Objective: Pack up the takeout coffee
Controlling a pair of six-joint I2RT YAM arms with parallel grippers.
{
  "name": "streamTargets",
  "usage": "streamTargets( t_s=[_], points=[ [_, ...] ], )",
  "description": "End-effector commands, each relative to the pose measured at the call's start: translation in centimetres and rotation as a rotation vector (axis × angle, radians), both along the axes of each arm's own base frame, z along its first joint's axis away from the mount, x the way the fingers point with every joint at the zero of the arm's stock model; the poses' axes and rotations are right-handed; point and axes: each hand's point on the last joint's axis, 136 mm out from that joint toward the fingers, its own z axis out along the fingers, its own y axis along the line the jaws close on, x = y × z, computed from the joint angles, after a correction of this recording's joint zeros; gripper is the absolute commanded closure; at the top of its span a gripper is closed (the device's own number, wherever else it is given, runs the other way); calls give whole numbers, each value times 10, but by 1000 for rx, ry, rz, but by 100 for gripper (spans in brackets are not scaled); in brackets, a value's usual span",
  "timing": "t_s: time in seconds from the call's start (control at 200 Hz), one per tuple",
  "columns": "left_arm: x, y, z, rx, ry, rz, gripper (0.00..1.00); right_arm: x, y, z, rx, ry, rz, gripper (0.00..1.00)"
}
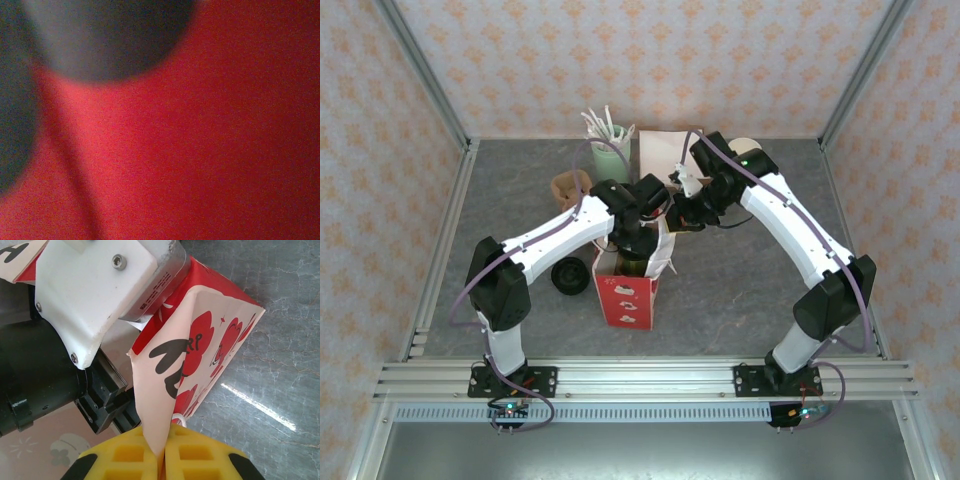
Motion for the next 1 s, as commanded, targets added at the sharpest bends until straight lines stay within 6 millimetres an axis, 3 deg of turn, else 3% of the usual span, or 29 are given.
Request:
streamTargets(
  t_s=[0.0,0.28,0.455,0.741,0.996],
  points=[
    [-4,-6,16,-26,-7,-25,12,9,6,3,16,-51,13,92],
    [0,-5,26,-37,-34,-14,11,13,5,3,5,-55,0,92],
    [5,-7,27,-51,-51,1,22,13,5,3,8,-53,-4,92],
    [3,-3,25,-41,-55,15,26,15,7,1,10,-47,-5,92],
    [-4,-1,15,-43,-21,18,38,14,6,0,7,-46,-2,92]
  ],
)
